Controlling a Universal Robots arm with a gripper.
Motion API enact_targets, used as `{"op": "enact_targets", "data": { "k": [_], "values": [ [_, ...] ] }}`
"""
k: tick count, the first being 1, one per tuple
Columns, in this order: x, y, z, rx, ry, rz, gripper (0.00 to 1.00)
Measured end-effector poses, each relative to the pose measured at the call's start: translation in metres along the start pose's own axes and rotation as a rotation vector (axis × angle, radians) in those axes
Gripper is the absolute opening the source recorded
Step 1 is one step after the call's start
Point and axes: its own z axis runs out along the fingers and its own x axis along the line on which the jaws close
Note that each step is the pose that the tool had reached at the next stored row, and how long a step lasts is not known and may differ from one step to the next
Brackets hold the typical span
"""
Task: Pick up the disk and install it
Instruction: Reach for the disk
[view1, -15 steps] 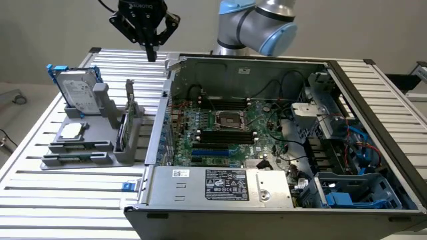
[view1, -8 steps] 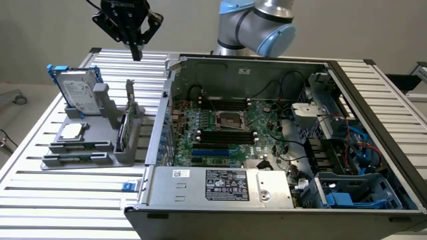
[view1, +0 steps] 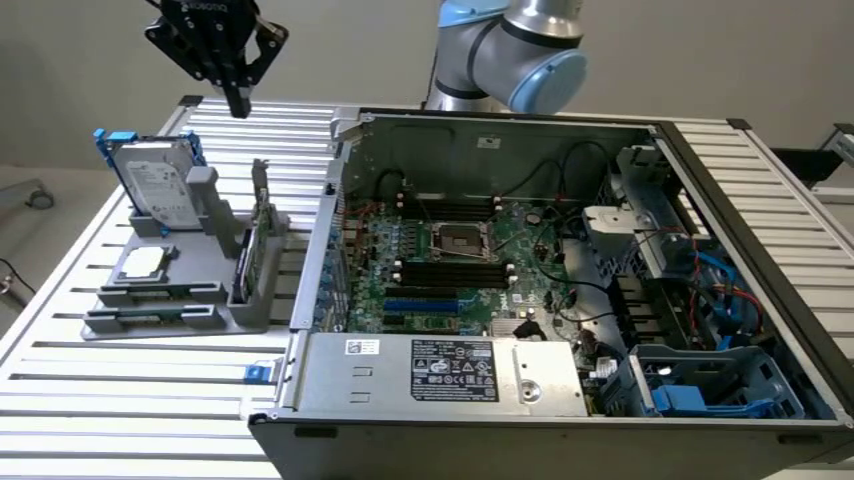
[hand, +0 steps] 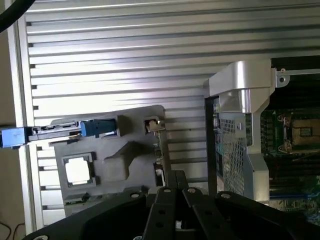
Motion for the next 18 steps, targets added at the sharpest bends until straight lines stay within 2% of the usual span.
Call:
{"op": "enact_targets", "data": {
  "k": [8,18],
  "values": [
    [0.037,0.0041,0.0008,0.0005,0.0054,0.000,0.11],
    [0.083,0.0165,0.0032,0.0004,0.0056,0.000,0.11]
  ]
}}
